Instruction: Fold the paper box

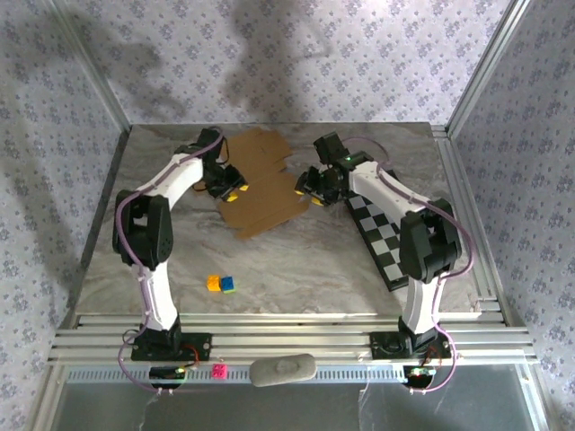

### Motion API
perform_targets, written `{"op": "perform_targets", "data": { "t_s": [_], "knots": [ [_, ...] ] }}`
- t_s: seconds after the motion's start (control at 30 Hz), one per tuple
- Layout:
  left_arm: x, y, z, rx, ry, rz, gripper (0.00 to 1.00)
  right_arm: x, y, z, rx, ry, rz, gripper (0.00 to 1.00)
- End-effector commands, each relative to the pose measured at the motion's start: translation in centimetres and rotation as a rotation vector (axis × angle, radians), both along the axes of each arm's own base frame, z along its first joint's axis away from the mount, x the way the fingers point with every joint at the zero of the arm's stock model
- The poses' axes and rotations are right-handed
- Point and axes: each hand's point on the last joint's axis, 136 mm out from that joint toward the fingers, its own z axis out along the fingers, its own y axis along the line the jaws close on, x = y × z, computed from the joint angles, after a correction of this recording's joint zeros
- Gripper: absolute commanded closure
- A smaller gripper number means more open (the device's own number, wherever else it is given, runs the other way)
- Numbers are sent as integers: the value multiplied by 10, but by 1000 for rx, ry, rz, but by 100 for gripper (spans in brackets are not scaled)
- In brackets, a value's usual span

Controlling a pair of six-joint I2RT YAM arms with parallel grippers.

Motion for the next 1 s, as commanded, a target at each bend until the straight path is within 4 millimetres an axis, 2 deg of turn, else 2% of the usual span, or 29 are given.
{"op": "perform_targets", "data": {
  "t_s": [0.0, 0.17, 0.3, 0.37, 0.63, 0.83, 0.9, 0.97],
  "knots": [
    [-7, -11, -11, 6, 43, -45, 64, -7, 5, -10, 63, 81, -33, 45],
    [-14, -13, -29, 31, 78, -57, 65, -2, 6, -24, 99, 105, -61, 44],
    [-27, -28, -41, 41, 95, -99, 65, 25, -5, -16, 63, 21, -42, 42],
    [-38, -35, -49, 56, 116, -132, 65, 41, -12, -12, 34, -24, -28, 42],
    [-100, -47, -78, 170, 190, -308, 67, 72, -42, -10, 14, -63, -67, 41],
    [-142, -47, -75, 195, 191, -412, 67, 76, -52, -12, 4, -63, -86, 41],
    [-144, -52, -63, 201, 139, -452, 66, 75, -52, -13, 3, -60, -85, 41],
    [-137, -56, -43, 213, 72, -475, 64, 75, -51, -14, 9, -53, -88, 41]
  ]
}}
